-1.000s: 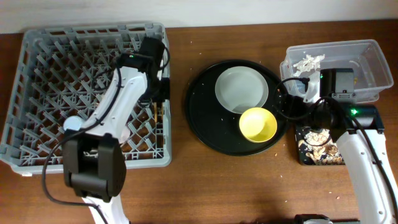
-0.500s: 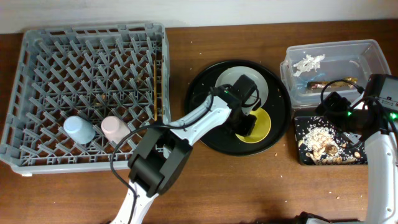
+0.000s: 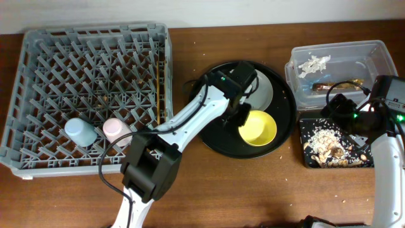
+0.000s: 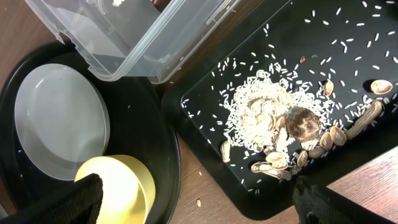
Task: Sort waste into correct bins and load items into the dishwasher rack
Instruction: 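Grasp the yellow bowl with the left gripper and place it in the rack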
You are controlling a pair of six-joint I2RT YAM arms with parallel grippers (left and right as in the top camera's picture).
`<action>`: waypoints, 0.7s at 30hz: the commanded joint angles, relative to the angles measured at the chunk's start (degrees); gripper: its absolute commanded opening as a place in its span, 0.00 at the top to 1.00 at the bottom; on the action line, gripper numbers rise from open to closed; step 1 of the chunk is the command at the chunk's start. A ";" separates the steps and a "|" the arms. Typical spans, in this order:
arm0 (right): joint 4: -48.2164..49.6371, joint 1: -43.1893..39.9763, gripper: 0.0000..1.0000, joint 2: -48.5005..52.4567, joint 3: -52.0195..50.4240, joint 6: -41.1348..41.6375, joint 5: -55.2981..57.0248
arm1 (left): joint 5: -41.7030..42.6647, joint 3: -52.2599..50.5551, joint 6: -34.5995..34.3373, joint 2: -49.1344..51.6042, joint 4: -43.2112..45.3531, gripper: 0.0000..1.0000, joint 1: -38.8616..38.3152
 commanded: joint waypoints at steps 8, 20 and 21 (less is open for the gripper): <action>0.00 -0.11 0.02 -0.02 0.35 0.50 0.72 | 7.13 -8.81 -3.87 -0.59 13.57 0.70 -1.86; 0.00 -0.11 0.02 -0.02 0.35 0.50 0.72 | -25.53 -3.32 -3.30 -23.54 -4.20 1.00 8.52; 0.00 -0.11 0.02 -0.02 0.35 0.50 0.72 | -38.18 -3.32 -3.30 -29.11 -5.86 1.00 11.67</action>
